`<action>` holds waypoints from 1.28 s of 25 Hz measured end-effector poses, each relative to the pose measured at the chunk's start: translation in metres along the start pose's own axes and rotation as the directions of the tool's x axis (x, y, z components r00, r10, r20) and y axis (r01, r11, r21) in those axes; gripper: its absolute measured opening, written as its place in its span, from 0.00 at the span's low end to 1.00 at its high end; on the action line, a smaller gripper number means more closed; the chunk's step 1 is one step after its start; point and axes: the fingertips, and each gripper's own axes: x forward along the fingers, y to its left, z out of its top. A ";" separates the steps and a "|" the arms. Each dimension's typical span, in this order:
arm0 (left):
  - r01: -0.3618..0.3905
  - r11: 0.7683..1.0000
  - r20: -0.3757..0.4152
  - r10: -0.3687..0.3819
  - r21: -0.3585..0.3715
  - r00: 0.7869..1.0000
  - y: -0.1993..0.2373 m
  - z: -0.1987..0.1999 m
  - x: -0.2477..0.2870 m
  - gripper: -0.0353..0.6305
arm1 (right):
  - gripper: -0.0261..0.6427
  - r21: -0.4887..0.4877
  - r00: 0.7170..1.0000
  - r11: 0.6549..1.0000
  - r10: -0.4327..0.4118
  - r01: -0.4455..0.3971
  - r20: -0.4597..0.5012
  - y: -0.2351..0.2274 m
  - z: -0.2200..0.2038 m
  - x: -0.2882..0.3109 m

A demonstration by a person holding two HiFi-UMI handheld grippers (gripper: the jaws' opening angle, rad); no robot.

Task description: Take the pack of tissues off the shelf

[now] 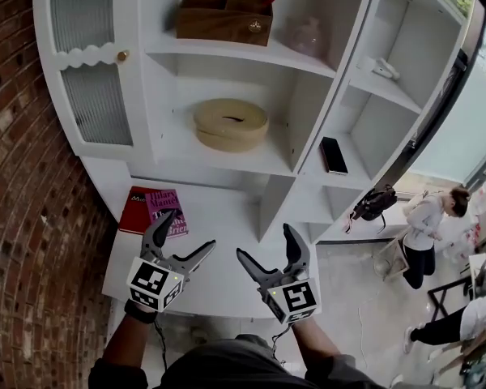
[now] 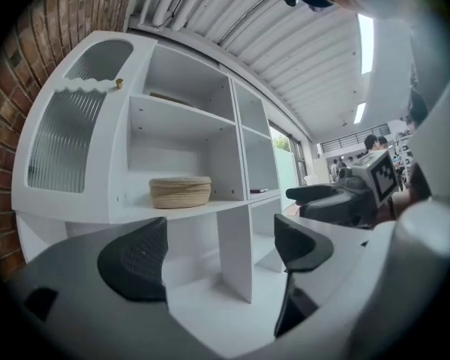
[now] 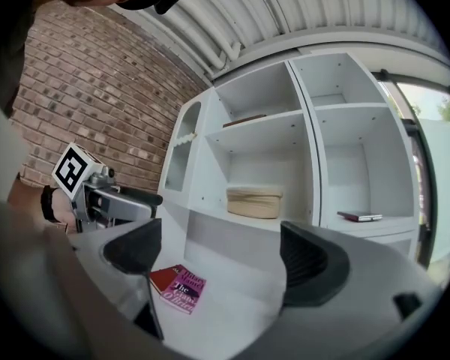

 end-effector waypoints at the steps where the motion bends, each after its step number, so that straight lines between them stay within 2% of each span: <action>1: 0.003 1.000 0.002 -0.003 -0.007 1.000 0.008 0.001 0.004 0.71 | 0.76 -0.003 1.000 1.000 -0.005 0.005 -0.001 -0.002 0.001 0.006; 6: 0.007 1.000 0.012 -0.007 -0.022 1.000 0.041 0.010 0.032 0.71 | 0.76 -0.016 1.000 1.000 -0.023 0.023 -0.007 -0.018 0.009 0.041; 11: 0.001 1.000 -0.002 -0.001 0.007 1.000 0.063 0.023 0.067 0.71 | 0.76 -0.023 1.000 1.000 -0.016 0.016 0.000 -0.041 0.020 0.081; 20: -0.026 0.998 -0.117 0.032 0.052 0.993 0.100 0.035 0.140 0.72 | 0.76 0.009 0.999 1.000 0.005 -0.004 -0.053 -0.090 0.032 0.154; 26: -0.044 0.999 -0.219 0.045 0.007 0.975 0.133 0.034 0.177 0.74 | 0.76 0.017 0.986 1.000 -0.002 0.005 -0.164 -0.114 0.031 0.191; 32: -0.046 0.999 -0.348 0.039 -0.012 0.937 0.155 0.023 0.209 0.79 | 0.76 0.049 0.950 0.999 0.022 -0.007 -0.312 -0.123 0.018 0.229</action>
